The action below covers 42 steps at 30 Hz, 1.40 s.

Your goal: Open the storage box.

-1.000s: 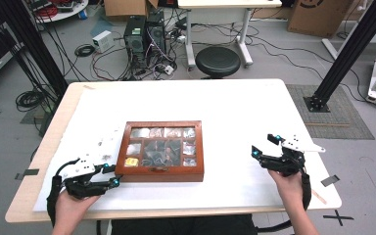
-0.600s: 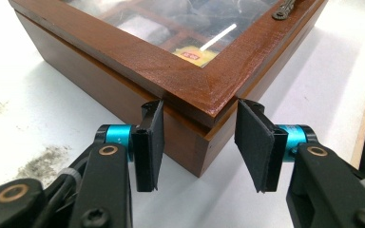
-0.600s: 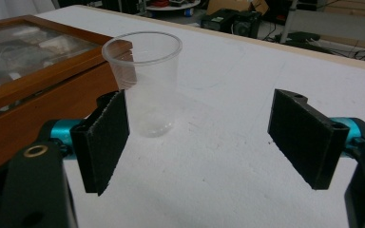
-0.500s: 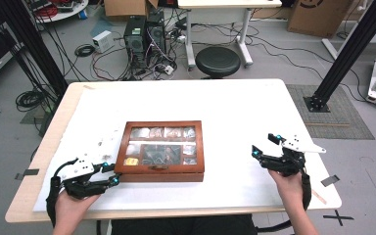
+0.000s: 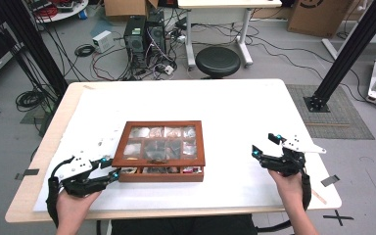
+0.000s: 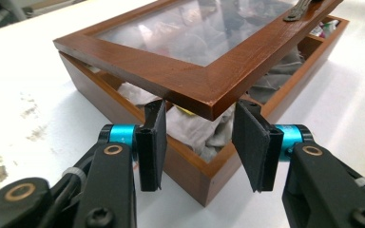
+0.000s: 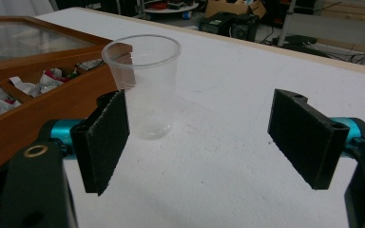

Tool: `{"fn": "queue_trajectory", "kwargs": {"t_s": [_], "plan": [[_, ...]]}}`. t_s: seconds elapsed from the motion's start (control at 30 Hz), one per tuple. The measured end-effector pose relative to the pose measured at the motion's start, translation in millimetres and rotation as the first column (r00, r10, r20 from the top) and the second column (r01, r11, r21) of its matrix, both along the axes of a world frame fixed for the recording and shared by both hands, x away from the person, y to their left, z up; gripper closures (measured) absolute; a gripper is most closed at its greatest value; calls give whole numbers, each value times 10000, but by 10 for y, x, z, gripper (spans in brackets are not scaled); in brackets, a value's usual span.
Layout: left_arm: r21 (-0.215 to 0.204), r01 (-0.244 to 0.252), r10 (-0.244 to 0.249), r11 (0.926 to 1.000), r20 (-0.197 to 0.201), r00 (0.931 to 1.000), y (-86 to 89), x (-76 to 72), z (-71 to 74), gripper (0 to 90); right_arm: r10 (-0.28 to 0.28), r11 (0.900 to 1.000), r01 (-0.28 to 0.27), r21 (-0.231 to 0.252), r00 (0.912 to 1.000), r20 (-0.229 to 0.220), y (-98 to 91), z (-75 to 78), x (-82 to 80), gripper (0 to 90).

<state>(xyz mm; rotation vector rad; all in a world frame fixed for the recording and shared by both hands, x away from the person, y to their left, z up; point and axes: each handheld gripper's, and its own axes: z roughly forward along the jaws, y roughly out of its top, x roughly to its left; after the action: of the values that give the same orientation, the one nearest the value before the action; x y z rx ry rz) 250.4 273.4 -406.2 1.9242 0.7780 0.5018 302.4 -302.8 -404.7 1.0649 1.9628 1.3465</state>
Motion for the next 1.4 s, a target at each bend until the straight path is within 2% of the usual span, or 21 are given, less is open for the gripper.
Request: {"fn": "queue_trajectory", "kwargs": {"t_s": [0.23, 0.27, 0.47, 0.77, 1.4], "plan": [[-405, -499, 499, 9979, -4, 9988, -22, 3, 63, 537, -22, 10000, 22, 18, 10000, 13, -2, 1, -3, 220], [-401, -555, 557, 9977, 42, 9984, -30, 0, 76, 514, -21, 10000, 21, 16, 10000, 8, -3, 0, -2, 220], [-432, -700, 711, 9966, 261, 9971, -55, -1, 132, 505, -35, 10000, 35, 12, 10000, 27, 0, 2, -6, 220], [-528, -692, 712, 9962, 361, 9968, -53, 34, 218, 503, -33, 10000, 33, 20, 10000, 16, -2, 2, -6, 220], [-826, -748, 806, 9938, 682, 9944, -73, 213, 520, 499, -123, 9999, 123, 101, 9999, 21, -23, 4, -18, 220]]}}
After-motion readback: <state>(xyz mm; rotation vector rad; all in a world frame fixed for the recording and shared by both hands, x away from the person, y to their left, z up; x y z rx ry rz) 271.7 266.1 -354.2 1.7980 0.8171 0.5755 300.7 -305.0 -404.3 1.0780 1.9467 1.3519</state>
